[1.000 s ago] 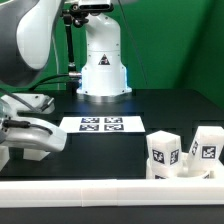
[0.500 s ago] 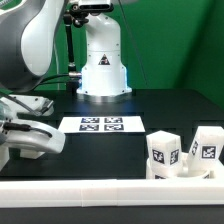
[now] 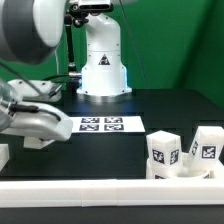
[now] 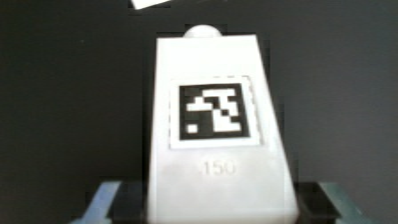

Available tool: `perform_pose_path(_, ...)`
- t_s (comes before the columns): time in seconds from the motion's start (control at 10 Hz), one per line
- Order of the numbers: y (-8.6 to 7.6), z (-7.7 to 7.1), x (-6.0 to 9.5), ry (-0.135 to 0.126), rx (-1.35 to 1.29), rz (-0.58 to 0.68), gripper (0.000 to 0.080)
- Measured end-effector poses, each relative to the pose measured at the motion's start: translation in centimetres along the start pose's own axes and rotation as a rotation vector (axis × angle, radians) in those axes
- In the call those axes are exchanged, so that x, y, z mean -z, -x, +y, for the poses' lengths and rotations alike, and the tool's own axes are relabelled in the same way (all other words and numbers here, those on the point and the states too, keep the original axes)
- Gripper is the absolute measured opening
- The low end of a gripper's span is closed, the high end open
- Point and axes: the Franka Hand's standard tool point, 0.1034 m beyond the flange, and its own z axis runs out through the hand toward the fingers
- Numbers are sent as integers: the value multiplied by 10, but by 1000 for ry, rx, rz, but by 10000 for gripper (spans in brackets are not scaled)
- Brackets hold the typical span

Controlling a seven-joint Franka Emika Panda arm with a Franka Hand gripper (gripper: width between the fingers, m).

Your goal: Assemble stool

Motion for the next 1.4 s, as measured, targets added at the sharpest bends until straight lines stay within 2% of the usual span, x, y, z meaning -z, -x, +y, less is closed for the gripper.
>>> perform_pose_path(0.2, 18, -35, 19, 21, -57, 38, 338)
perform_pose_path(0.4, 29, -56, 23, 36, -91, 60, 338)
perform_pose_path(0.6, 23, -48, 24, 28, -57, 89, 340)
perform_pose_path(0.7, 23, -49, 24, 29, -55, 94, 340)
perform_pose_path(0.8, 15, -52, 30, 26, -48, 154, 340)
perform_pose_path(0.9, 10, -58, 37, 18, -36, 258, 340)
perform_pose_path(1.0, 17, -62, 36, 9, -31, 309, 340)
perform_pose_path(1.2, 30, -83, 39, -11, -35, 449, 340)
perform_pose_path(1.4, 49, -98, 39, -45, -38, 597, 340)
